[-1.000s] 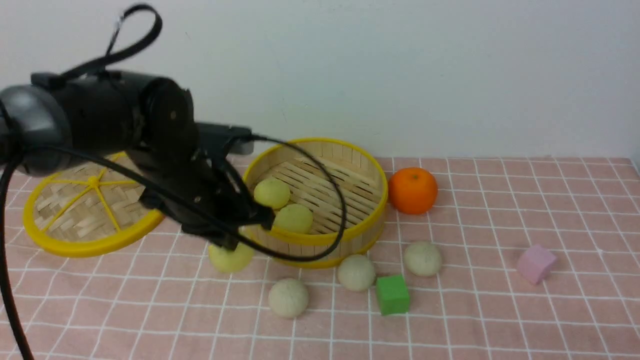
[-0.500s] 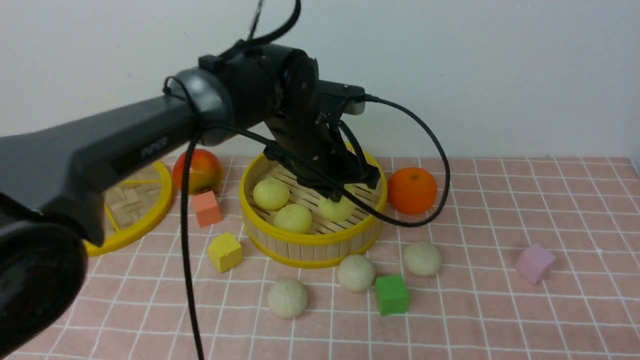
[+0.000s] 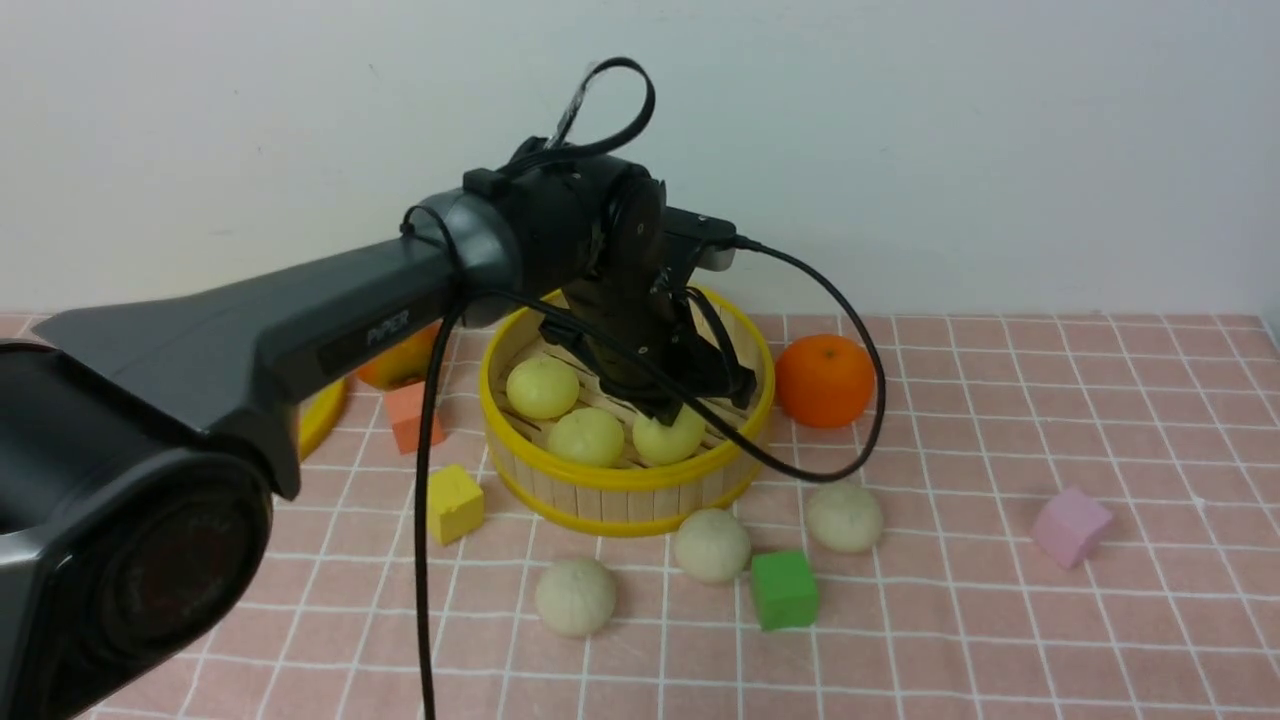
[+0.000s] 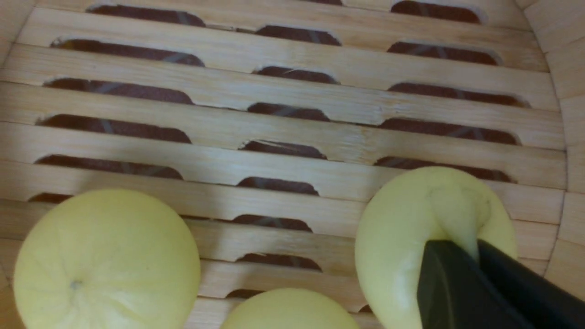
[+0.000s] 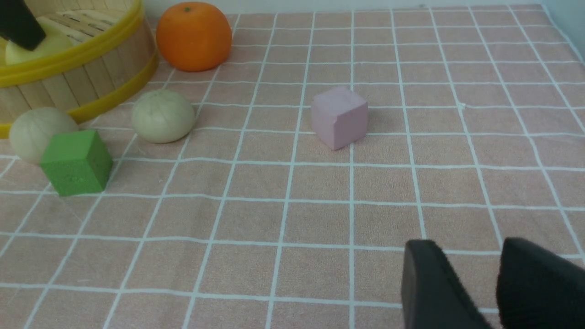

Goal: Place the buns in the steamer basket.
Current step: Use the left arm to put the steamed stuffed bun into the steamer, then use the left arm to grab a steamed stuffed bun

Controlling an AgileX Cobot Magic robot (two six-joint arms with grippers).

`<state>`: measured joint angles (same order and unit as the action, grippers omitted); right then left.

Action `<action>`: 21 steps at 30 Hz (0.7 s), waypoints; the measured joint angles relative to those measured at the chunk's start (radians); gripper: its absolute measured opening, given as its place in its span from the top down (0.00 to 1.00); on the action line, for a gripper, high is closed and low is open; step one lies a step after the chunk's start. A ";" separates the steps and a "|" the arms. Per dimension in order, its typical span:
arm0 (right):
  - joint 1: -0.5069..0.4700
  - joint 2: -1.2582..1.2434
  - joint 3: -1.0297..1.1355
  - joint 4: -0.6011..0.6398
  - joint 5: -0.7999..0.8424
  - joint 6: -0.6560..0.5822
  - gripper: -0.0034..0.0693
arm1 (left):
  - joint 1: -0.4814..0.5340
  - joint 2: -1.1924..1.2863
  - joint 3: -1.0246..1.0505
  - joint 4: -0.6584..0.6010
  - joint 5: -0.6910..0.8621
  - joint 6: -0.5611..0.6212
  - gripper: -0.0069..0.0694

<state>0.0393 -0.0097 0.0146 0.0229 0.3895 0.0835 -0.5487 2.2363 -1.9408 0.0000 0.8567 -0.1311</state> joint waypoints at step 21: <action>0.000 0.000 0.000 0.000 0.000 0.000 0.62 | 0.000 -0.260 0.037 0.011 0.220 -0.043 0.47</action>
<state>0.0393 -0.0097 0.0146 0.0229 0.3895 0.0835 -0.5487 1.9759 -1.9040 0.0109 1.0767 -0.1740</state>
